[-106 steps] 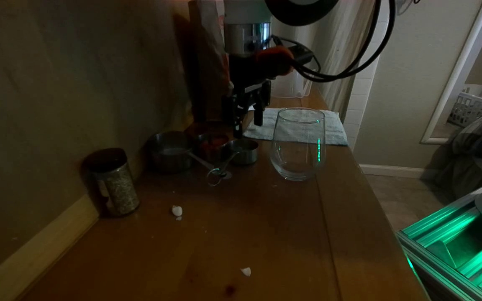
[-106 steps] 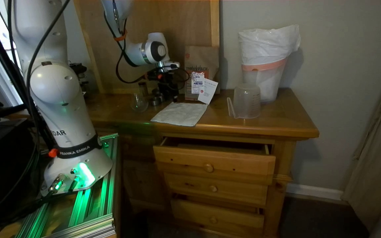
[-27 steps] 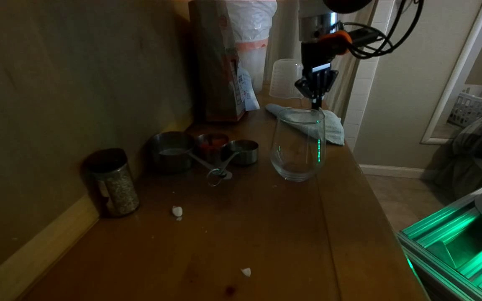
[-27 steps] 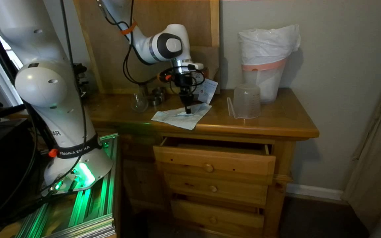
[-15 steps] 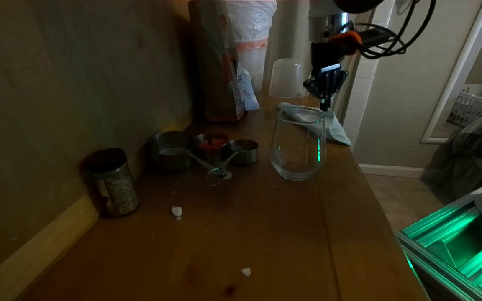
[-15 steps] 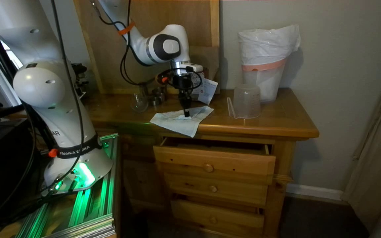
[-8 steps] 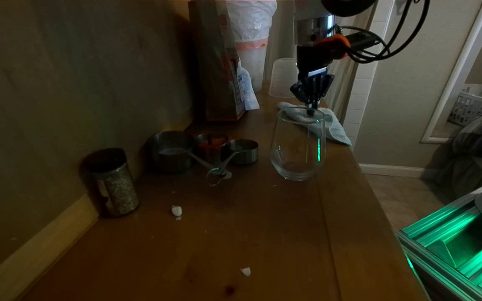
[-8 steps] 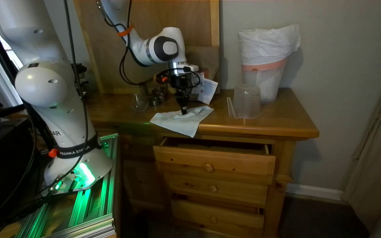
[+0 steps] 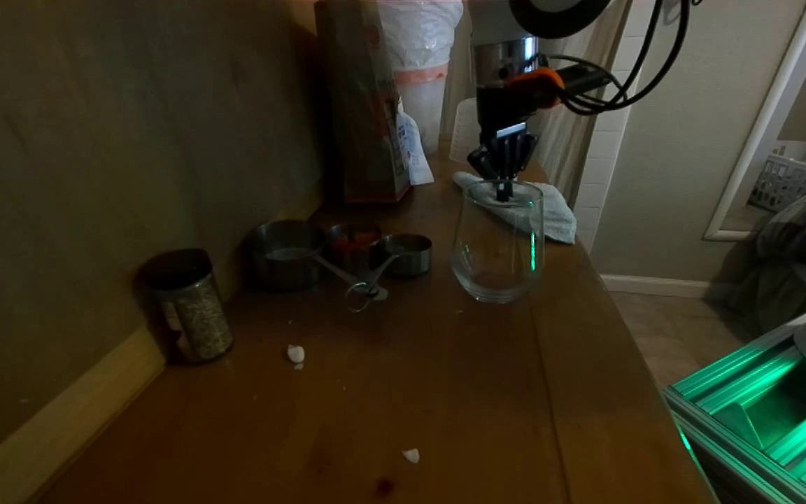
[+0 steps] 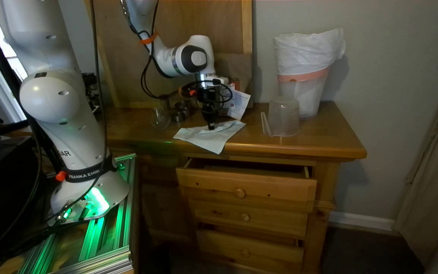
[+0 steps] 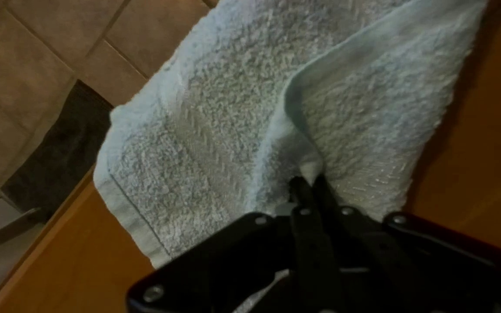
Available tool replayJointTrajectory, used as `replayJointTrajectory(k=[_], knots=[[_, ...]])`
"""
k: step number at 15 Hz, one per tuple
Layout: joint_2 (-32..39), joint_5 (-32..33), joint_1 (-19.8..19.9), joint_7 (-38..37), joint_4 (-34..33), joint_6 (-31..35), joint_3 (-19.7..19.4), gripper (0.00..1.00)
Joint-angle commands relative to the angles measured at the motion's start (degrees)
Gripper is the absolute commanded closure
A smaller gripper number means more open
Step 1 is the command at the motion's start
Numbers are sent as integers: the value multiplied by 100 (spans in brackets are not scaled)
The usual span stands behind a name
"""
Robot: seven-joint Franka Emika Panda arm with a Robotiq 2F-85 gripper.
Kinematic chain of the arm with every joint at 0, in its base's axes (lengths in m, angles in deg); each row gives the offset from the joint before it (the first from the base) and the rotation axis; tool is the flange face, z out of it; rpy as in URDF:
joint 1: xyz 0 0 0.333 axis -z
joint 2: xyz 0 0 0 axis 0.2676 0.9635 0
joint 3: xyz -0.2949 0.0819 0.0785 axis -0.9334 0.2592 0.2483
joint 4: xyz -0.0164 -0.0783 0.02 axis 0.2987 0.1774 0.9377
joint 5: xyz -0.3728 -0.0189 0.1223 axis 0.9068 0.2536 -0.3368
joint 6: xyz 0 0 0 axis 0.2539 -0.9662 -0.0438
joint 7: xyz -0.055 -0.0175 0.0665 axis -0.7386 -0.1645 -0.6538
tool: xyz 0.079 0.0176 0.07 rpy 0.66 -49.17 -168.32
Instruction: Fold the towel into a triangle twice.
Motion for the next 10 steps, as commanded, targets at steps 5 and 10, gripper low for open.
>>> replayJointTrajectory(k=[5, 10], knots=[[544, -599, -339, 505, -408, 162, 219, 97], [510, -796, -410, 700, -483, 167, 262, 97]])
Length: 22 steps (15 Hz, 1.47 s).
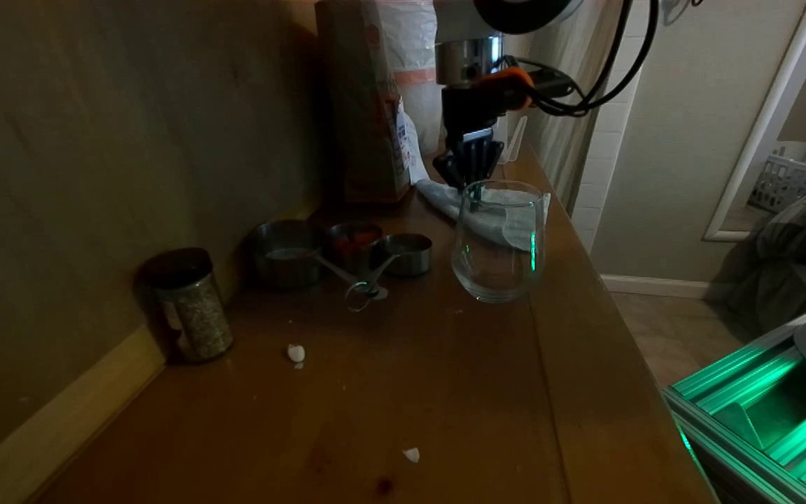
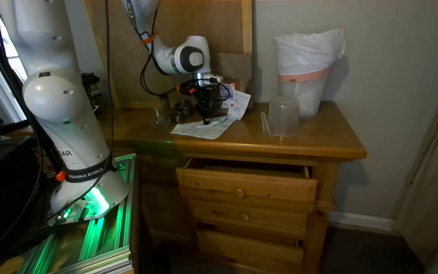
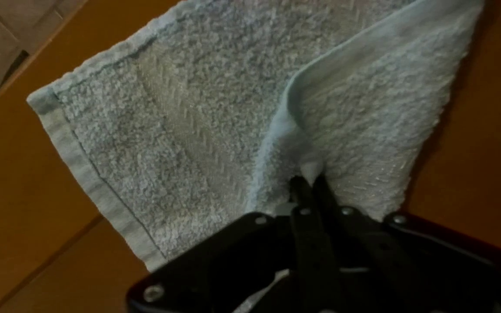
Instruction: Fold the towel into a triangle twice.
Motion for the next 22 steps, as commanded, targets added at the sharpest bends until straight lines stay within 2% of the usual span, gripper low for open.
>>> replayJointTrajectory(k=[1, 6, 12, 22], knots=[[108, -266, -25, 249, -44, 106, -20, 97], [-255, -370, 63, 250, 216, 64, -113, 97], [-789, -839, 213, 458, 582, 460, -157, 97], [-1659, -962, 482, 526, 1174, 287, -358, 97]])
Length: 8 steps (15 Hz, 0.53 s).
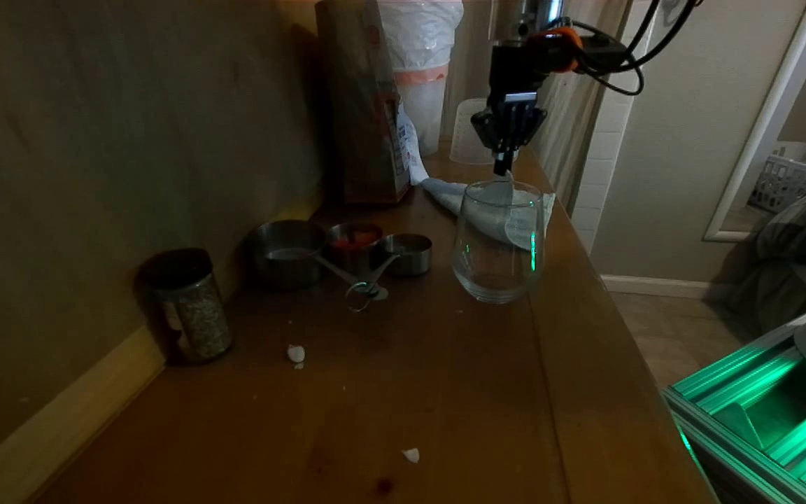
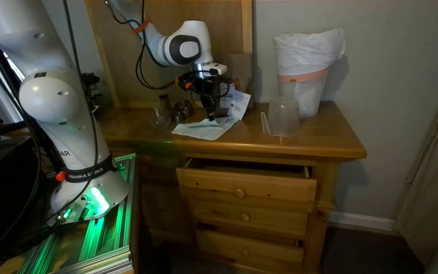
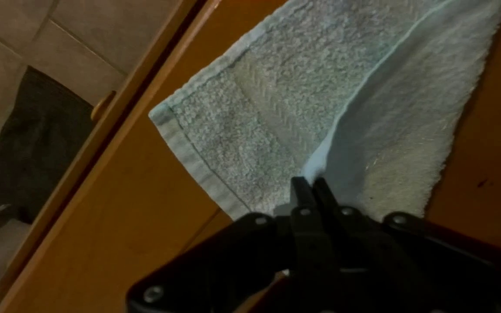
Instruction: Fold the towel into a triangle twice.
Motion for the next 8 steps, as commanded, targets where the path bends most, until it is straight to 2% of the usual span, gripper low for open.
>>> replayJointTrajectory(k=[1, 4, 8], knots=[[-483, -342, 65, 304, 351, -16, -48, 97], [-761, -628, 74, 497, 530, 28, -122, 97], [-972, -500, 194, 427, 683, -20, -161, 97]])
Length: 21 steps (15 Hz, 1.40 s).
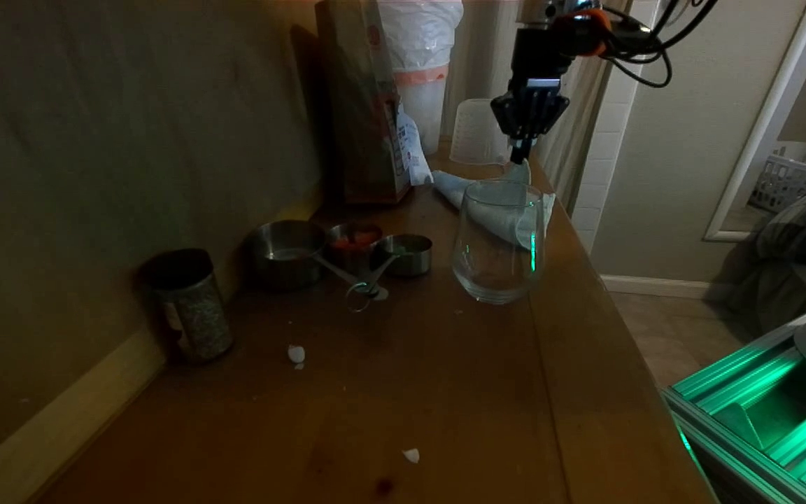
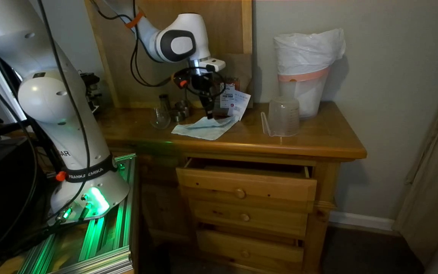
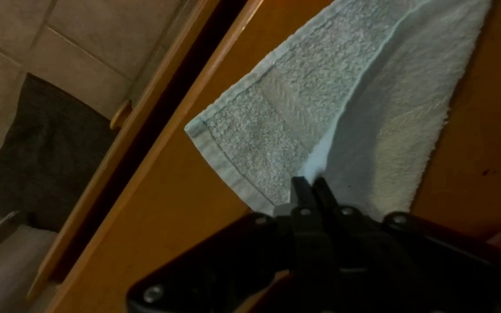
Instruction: Fold the towel into a triangle twice.
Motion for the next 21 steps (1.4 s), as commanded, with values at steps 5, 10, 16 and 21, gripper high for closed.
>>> replayJointTrajectory(k=[5, 10, 16, 21], knots=[[-227, 11, 196, 150, 338, 60, 9, 97], [-38, 94, 267, 224, 387, 282, 5, 97], [257, 280, 395, 294, 403, 753, -15, 97], [384, 540, 593, 225, 403, 814, -71, 97]])
